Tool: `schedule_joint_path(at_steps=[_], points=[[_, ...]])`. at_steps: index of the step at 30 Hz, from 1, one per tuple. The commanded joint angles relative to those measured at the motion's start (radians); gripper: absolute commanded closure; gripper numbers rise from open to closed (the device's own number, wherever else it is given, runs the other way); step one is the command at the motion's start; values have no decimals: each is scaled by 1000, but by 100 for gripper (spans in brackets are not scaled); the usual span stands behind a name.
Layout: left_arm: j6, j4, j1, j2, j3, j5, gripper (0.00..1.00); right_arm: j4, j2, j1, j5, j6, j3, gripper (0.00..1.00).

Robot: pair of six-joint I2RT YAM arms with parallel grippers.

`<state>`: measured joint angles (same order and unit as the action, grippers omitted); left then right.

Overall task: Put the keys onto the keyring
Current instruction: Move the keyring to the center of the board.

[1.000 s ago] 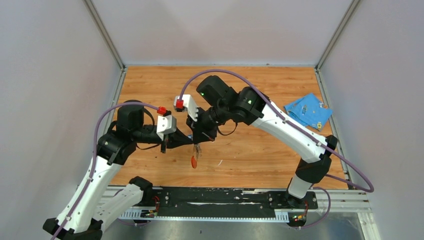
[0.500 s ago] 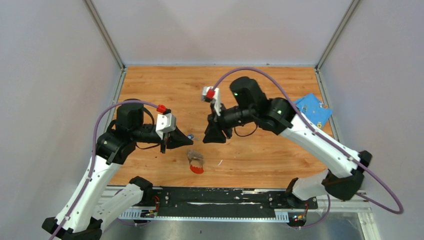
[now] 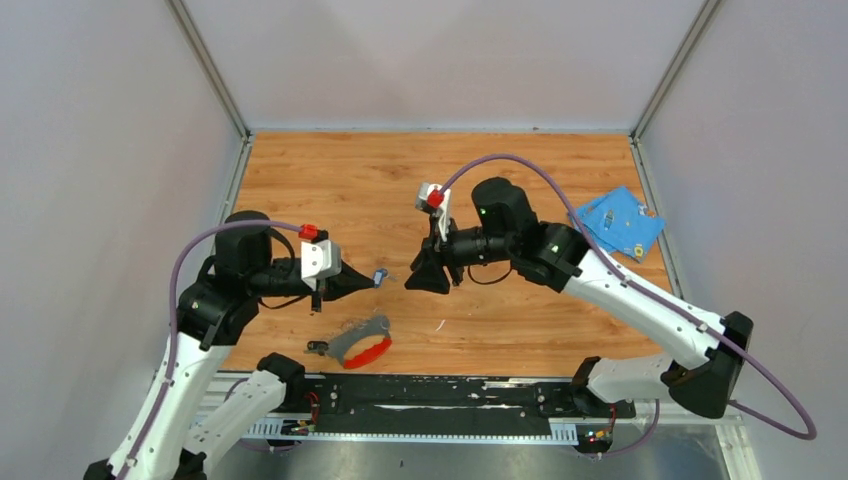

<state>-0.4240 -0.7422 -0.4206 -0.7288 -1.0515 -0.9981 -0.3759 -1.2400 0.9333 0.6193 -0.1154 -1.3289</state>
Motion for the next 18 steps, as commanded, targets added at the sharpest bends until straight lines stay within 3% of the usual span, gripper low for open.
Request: schedule_joint_path(at_steps=[1, 5, 7, 13, 18], points=[[-96, -57, 90, 39, 43, 98, 100, 118, -29, -7, -84, 14, 133, 51], [-97, -67, 120, 18, 49, 133, 97, 226, -98, 21, -148, 75, 233, 48], [-81, -69, 128, 12, 40, 150, 81, 288, -152, 49, -163, 108, 269, 46], [-37, -69, 144, 39, 27, 262, 61, 446, -387, 125, -128, 195, 243, 45], [-2, -70, 223, 19, 8, 384, 57, 518, -574, 210, -115, 284, 151, 44]])
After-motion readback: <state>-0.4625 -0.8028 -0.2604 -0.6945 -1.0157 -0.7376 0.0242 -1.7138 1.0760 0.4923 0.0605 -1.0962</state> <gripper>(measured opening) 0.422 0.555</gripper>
